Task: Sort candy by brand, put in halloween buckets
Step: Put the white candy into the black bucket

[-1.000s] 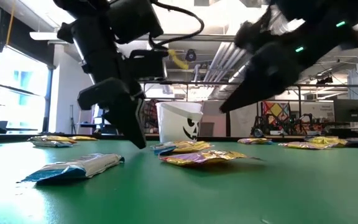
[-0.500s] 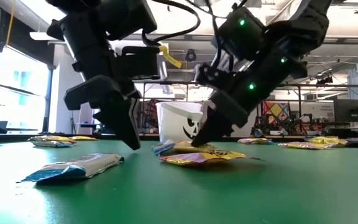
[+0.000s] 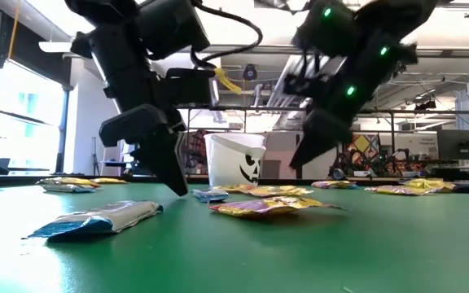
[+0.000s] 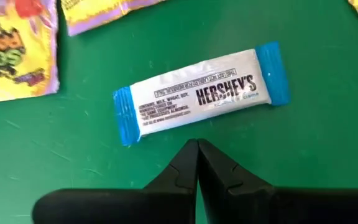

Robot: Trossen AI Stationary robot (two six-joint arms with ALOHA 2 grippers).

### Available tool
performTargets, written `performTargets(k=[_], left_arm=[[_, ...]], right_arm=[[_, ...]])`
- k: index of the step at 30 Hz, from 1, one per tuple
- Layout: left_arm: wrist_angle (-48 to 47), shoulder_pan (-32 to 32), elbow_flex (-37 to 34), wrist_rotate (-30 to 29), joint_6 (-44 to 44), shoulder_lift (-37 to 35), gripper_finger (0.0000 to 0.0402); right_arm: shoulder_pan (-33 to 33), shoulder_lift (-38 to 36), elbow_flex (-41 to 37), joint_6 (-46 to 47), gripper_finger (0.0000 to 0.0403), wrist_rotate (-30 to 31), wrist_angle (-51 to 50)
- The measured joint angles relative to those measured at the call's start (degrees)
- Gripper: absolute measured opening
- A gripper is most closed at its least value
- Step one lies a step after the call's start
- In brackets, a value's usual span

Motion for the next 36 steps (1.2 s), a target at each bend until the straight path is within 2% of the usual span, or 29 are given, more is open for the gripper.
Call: performTargets(k=[3, 8, 11, 17, 22, 25, 31, 36], left_arm=[[0.39, 2.16, 0.0, 4.66, -1.59, 0.0, 0.0], [1.15, 6.67, 0.0, 13.46, -4.93, 0.0, 0.0], [1.66, 8.63, 0.0, 22.05, -5.65, 0.0, 0.0], [2.22, 8.92, 0.04, 28.22, -5.17, 0.07, 0.0], [3.63, 7.1, 0.06, 28.1, -5.11, 1.04, 0.0], [5.42, 6.34, 0.04, 25.06, -5.06, 1.66, 0.0], [10.48, 5.98, 0.11, 18.41, -5.88, 2.06, 0.0], [10.82, 6.08, 1.81, 20.06, -5.87, 1.87, 0.0]], right_arm=[[1.57, -5.42, -1.53, -3.42, 0.0, 0.27, -3.04], [6.3, -9.9, -5.46, -5.3, 0.0, 0.01, -0.77], [8.76, -9.2, -6.29, -4.88, 0.0, 0.03, 2.75], [11.8, -3.89, -5.7, -9.19, 0.0, -2.02, 12.03], [11.83, -2.38, -4.9, -9.38, 0.0, -1.29, 12.9], [11.83, -2.55, -4.85, -9.4, 0.0, 1.1, 12.83], [11.85, -2.57, -4.85, -9.31, 0.0, 1.3, 12.52], [11.9, -2.57, -4.85, -9.17, 0.0, 0.21, 12.55]])
